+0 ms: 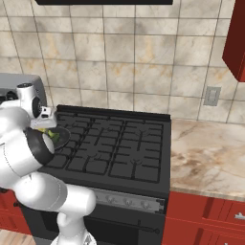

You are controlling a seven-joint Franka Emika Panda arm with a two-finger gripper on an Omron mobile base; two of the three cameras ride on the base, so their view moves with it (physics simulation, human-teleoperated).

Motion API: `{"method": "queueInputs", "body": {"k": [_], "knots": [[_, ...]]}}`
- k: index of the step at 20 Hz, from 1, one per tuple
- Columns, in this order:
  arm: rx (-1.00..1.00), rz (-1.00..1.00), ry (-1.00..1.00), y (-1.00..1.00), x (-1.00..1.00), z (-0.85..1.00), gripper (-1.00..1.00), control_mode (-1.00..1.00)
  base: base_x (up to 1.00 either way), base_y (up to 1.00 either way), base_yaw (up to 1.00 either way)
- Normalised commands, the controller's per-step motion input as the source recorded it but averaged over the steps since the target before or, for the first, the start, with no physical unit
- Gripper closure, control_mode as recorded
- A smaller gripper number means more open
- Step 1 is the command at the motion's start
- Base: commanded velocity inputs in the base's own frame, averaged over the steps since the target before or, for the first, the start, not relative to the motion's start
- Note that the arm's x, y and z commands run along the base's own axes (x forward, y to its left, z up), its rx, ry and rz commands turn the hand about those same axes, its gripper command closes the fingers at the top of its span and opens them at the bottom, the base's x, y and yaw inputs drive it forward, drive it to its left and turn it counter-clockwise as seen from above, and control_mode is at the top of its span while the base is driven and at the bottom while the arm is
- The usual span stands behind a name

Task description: Put the lemon and broccoli in the pan. Then turn on the front left burner and set the heat to medium.

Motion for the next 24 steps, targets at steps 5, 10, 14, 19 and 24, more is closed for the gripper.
{"method": "queueInputs", "body": {"k": [5, 10, 14, 19, 24], "knots": [[0.00, 0.00, 0.00, 0.11, 0.00, -0.44, 1.00, -1.00, 0.00, 0.00, 0.00], [0.00, 0.00, 0.00, 0.03, 0.06, -0.13, 1.00, -1.00, 0.00, 0.00, 0.00], [0.00, 0.00, 0.00, 0.01, 0.24, -0.01, 1.00, -1.00, 0.00, 0.00, 0.00], [0.00, 0.00, 0.00, 0.00, 0.33, -0.11, 1.00, -1.00, 0.00, 0.00, 0.00], [0.00, 0.00, 0.00, 0.00, 0.12, -0.18, 1.00, -1.00, 0.00, 0.00, 0.00]]}}
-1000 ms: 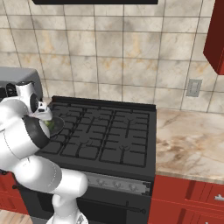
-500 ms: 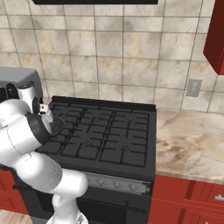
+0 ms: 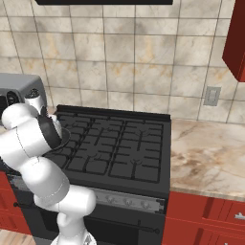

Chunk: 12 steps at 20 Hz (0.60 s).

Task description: Put the lemon and broccoli in the pan. Then turn on the front left burner and set the heat to medium.

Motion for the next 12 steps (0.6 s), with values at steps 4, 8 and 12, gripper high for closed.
{"method": "queueInputs", "body": {"k": [4, 8, 12], "knots": [[0.00, 0.00, 0.00, 0.00, 0.02, -0.25, 1.00, -1.00, 0.00, 0.00, 0.00], [0.00, 0.00, 0.00, 0.00, 0.04, -0.23, 1.00, -1.00, 0.00, 0.00, 0.00], [0.00, 0.00, 0.00, 0.00, 0.04, -0.14, 1.00, -1.00, 0.00, 0.00, 0.00]]}}
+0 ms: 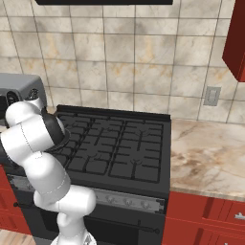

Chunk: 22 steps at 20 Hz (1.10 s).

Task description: Put the lemon and broccoli in the pan. Then turn on the front left burner and set the heat to medium.

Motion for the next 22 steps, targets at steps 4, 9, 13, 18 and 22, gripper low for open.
{"method": "queueInputs", "body": {"k": [4, 9, 13, 18, 22], "knots": [[0.00, 0.00, 0.00, 0.00, 0.00, 0.00, -1.00, -1.00, 0.00, 0.00, 0.00], [0.00, 0.00, 0.00, 0.00, 0.00, 0.00, -1.00, -1.00, 0.00, 0.00, 0.00], [0.00, 0.00, 0.00, 0.00, 0.00, 0.00, -1.00, -1.00, 0.00, 0.00, 0.00], [0.00, 0.00, 0.00, 0.00, 0.00, 0.00, -1.00, -1.00, 0.00, 0.00, 0.00], [0.00, 0.00, 0.00, 0.00, 0.00, 0.17, -1.00, -1.00, 0.00, 0.00, 0.00]]}}
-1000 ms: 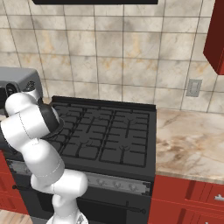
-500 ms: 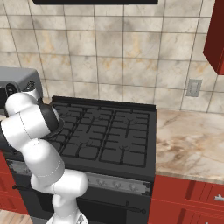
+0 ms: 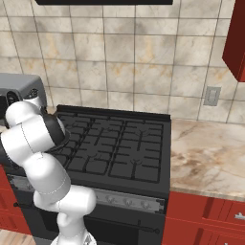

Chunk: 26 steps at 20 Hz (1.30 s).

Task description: Put the lemon and broccoli in the pan. Then turn on the front left burner and set the heat to medium.

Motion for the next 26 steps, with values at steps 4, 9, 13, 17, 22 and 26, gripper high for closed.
{"method": "queueInputs", "body": {"k": [4, 9, 13, 17, 22, 26], "knots": [[0.00, 0.00, 0.00, 0.00, 0.00, 0.46, -1.00, -1.00, 0.00, 0.00, 0.00], [0.00, 0.00, 0.00, 0.00, -0.01, 0.42, -1.00, -1.00, 0.00, 0.00, 0.00], [0.00, 0.00, 0.00, 0.00, -0.14, 0.10, -1.00, -1.00, 0.00, 0.00, 0.00], [0.00, -0.01, 0.00, 0.00, -0.47, 0.00, -1.00, -1.00, 0.00, 0.00, 0.00], [0.00, -0.04, 0.00, 0.00, -0.64, 0.00, -1.00, -1.00, 0.00, 0.00, 0.00], [0.00, -0.07, -0.02, 0.00, -0.64, 0.00, -1.00, -1.00, 0.00, 0.00, 0.00]]}}
